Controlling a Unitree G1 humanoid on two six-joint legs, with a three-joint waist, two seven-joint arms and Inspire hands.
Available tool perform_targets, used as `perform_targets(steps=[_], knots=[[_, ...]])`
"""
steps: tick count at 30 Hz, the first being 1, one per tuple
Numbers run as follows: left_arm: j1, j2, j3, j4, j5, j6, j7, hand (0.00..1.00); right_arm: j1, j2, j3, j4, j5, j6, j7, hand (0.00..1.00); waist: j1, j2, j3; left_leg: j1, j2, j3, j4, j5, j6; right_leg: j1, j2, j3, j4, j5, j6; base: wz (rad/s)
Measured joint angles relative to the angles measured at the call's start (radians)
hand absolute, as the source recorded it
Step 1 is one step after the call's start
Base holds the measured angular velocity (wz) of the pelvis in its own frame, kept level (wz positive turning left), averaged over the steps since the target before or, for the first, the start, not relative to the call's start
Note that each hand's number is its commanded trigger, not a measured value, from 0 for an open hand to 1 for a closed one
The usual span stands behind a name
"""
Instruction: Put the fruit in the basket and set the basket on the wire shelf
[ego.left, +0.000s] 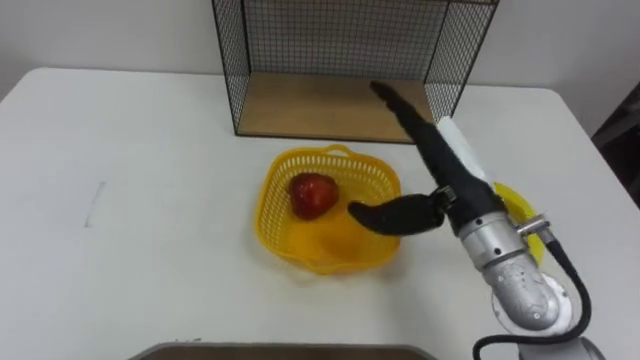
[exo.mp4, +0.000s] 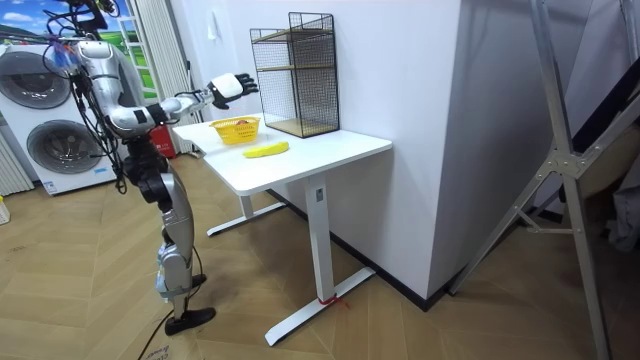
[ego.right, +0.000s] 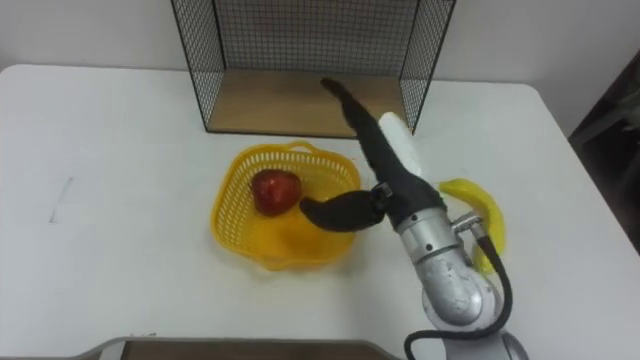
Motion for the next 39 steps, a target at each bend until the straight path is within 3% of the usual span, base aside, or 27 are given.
perform_targets(steps=[2,4,8,16,24,31,35,39], knots=[[0.002,0.000,0.002,0.000,-0.002,-0.013,-0.001,0.00,0.000,-0.002,-0.035,0.000,0.023,-0.018,-0.049,0.00,-0.003,-0.002,0.0010,0.003,0.000,0.000,0.001,0.000,0.000,0.005,0.000,0.000,0.000,0.000,0.000,0.00],[0.006,0.000,0.006,0.000,-0.002,-0.020,-0.001,0.00,0.000,-0.011,-0.065,0.001,0.073,-0.036,-0.119,0.00,-0.011,-0.003,0.0082,0.014,0.000,0.004,-0.005,0.000,0.000,0.005,0.000,0.003,0.000,0.000,0.000,-0.05],[0.021,0.001,0.008,-0.001,0.000,-0.020,-0.003,0.00,0.000,-0.016,-0.111,0.007,0.114,-0.047,-0.199,0.00,-0.026,-0.009,0.0101,0.013,0.001,0.010,-0.013,0.000,0.000,0.002,0.000,0.005,0.000,0.000,0.000,-0.06],[0.052,0.012,0.049,-0.022,0.001,-0.018,-0.022,0.00,-0.003,-0.032,-0.182,0.117,0.111,-0.059,-0.336,0.00,-0.039,-0.034,0.0039,0.018,0.000,0.013,-0.011,0.001,0.000,0.007,0.000,0.008,-0.001,0.000,0.001,-0.01],[0.049,0.013,0.088,-0.028,0.003,-0.008,-0.016,0.00,-0.018,-0.054,-0.205,0.242,0.102,-0.047,-0.337,0.00,-0.041,-0.031,0.0084,0.031,0.001,0.014,-0.010,0.001,0.000,0.012,-0.001,0.001,-0.002,0.000,0.001,0.00],[0.058,0.013,0.109,-0.065,0.003,0.029,-0.018,0.00,-0.050,-0.103,-0.205,0.422,0.101,0.003,-0.331,0.00,-0.029,-0.039,0.0025,0.028,0.000,0.011,-0.010,0.001,0.000,0.013,-0.001,-0.001,-0.002,0.000,0.001,0.00],[0.064,0.013,0.119,-0.090,0.005,0.039,-0.022,0.00,-0.062,-0.104,-0.205,0.486,0.110,0.021,-0.302,0.00,-0.015,-0.037,0.0025,0.029,0.000,0.012,-0.009,0.001,0.000,0.012,-0.001,0.000,-0.003,0.000,0.001,0.00],[0.065,0.013,0.136,-0.117,0.006,0.059,-0.023,0.00,-0.134,-0.115,-0.202,0.620,0.162,0.057,-0.235,0.00,-0.011,-0.037,0.0023,0.031,0.000,0.010,-0.008,0.001,0.000,0.010,-0.002,-0.002,-0.001,0.000,0.001,0.00]])
